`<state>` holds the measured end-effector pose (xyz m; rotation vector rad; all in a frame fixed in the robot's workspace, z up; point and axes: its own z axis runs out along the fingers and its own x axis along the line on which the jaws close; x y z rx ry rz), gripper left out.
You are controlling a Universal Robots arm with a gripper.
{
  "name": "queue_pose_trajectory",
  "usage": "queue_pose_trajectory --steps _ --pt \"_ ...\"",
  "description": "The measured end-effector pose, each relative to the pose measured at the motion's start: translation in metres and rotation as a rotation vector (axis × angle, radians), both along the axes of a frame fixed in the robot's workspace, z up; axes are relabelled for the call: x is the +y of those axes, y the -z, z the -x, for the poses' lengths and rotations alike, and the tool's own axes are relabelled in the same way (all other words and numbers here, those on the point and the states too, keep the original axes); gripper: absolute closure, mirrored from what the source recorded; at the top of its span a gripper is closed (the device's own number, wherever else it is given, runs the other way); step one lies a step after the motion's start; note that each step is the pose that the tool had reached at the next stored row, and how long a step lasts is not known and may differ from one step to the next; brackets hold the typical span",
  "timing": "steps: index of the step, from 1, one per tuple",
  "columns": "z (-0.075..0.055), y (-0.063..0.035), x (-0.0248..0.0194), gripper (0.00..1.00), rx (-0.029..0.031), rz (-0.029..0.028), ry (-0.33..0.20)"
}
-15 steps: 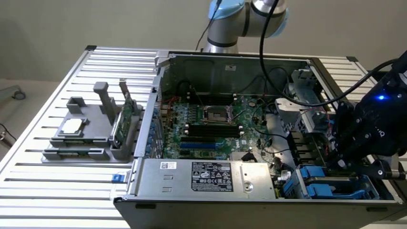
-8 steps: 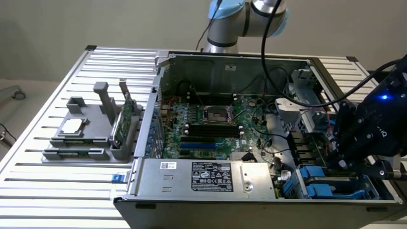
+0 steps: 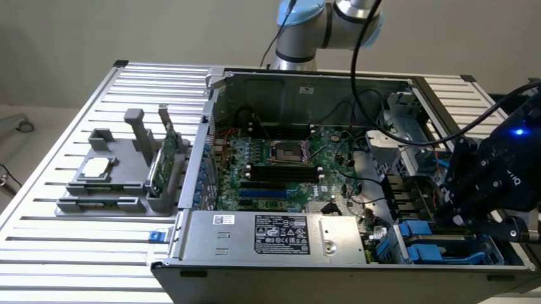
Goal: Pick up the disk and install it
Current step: 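Insert the second disk wire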
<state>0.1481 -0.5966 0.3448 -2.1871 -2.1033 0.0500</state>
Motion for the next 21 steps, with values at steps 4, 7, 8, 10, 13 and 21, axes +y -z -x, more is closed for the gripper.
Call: queue_pose_trajectory --steps 4,7,8,10,13,21 --pt "-0.0005 0.0021 -0.0012 0.84 0.0040 -0.0029 0.003" --pt "-0.0006 0.0042 -0.0015 0.84 0.0068 -0.0059 0.007" --pt "-0.0008 0.0045 -0.0016 0.84 0.0081 -0.0069 0.008" --pt "-0.0011 0.0049 -0.0016 0.84 0.0107 -0.0096 0.010" --pt "-0.0018 0.0052 -0.0016 0.84 0.0141 -0.0144 0.013" --pt "-0.0051 0.0054 -0.0018 0.84 0.0227 -0.0283 0.017"
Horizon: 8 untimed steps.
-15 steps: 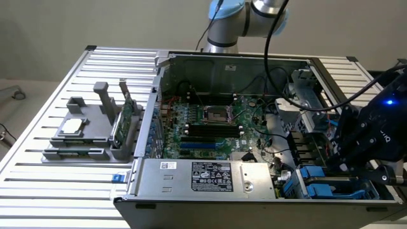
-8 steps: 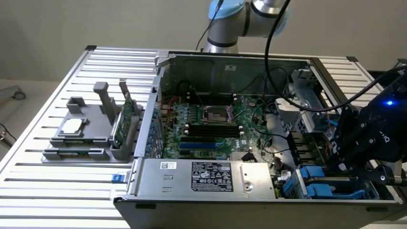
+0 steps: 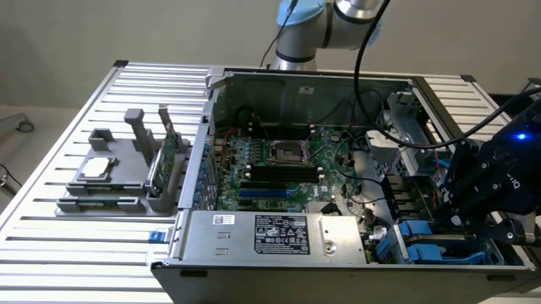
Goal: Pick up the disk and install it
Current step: 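Insert the second disk wire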
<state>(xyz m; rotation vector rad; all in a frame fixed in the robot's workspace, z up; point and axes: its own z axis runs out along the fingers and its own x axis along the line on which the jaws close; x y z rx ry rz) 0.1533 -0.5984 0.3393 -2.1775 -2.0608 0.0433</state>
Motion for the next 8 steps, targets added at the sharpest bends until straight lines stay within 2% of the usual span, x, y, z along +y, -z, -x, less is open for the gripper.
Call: queue_pose_trajectory --steps 3,8 --pt "-0.0015 0.0003 -0.0003 0.84 0.0019 -0.0064 0.002" --pt "-0.0035 0.0017 -0.0018 0.84 0.0061 -0.0136 0.004"
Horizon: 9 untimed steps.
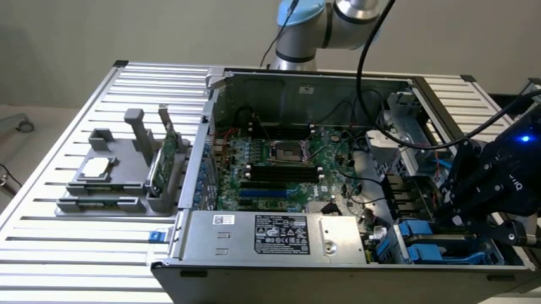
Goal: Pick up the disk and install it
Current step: 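Insert the second disk wire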
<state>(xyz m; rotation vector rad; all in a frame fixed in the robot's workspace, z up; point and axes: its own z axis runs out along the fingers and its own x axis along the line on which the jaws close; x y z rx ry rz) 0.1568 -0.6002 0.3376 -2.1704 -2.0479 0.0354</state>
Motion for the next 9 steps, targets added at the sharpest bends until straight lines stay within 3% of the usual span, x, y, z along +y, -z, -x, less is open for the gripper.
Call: queue_pose_trajectory --steps 9 --pt "-0.0005 0.0033 -0.0043 0.84 0.0057 -0.0090 0.003"
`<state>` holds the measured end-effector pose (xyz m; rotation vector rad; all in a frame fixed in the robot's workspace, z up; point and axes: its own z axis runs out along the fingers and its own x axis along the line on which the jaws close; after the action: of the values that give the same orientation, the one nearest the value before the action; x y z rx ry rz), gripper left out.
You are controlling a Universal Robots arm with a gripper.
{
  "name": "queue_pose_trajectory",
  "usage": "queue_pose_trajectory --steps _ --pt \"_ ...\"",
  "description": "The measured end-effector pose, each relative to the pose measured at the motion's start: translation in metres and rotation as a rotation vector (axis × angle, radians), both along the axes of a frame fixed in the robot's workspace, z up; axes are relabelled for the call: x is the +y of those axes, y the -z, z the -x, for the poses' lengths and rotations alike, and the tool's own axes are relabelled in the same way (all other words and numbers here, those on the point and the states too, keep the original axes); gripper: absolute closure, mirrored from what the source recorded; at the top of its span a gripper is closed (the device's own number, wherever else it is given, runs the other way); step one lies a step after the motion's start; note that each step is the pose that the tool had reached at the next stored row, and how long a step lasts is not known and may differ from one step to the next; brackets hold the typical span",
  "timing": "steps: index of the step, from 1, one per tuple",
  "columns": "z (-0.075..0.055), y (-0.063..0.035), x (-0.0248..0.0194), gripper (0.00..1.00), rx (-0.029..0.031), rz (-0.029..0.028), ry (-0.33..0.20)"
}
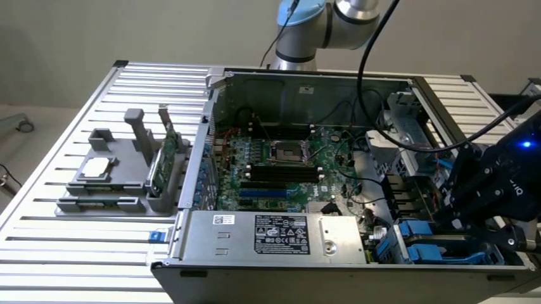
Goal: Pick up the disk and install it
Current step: 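Insert the second disk wire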
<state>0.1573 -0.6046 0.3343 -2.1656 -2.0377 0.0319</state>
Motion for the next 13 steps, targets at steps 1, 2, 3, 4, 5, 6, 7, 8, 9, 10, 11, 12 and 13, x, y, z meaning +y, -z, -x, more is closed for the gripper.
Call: queue_pose_trajectory --steps 1,2,3,4,5,6,7,8,9,10,11,12,13 --pt "0.0000 0.0001 -0.0002 0.84 0.0004 -0.0013 0.001" --pt "0.0000 0.0001 -0.0003 0.84 0.0008 -0.0028 0.001" --pt "-0.0002 0.0004 -0.0004 0.84 0.0009 -0.0052 0.001" --pt "-0.0001 0.0004 -0.0006 0.82 0.0019 -0.0068 0.001" --pt "-0.0001 0.0002 -0.0006 0.76 0.0025 -0.0079 0.001" --pt "0.0000 -0.0001 -0.0008 0.70 0.0035 -0.0089 0.002" --pt "0.0000 -0.0004 -0.0009 0.70 0.0044 -0.0104 0.002" --pt "0.0000 -0.0010 -0.0010 0.64 0.0055 -0.0118 0.002" --pt "0.0000 -0.0018 -0.0011 0.58 0.0069 -0.0130 0.002" --pt "0.0000 -0.0029 -0.0014 0.58 0.0091 -0.0146 0.002" --pt "0.0000 -0.0038 -0.0017 0.53 0.0110 -0.0165 0.002" --pt "0.0002 -0.0047 -0.0020 0.47 0.0122 -0.0178 0.002" --pt "0.0006 -0.0053 -0.0021 0.41 0.0130 -0.0191 0.002"
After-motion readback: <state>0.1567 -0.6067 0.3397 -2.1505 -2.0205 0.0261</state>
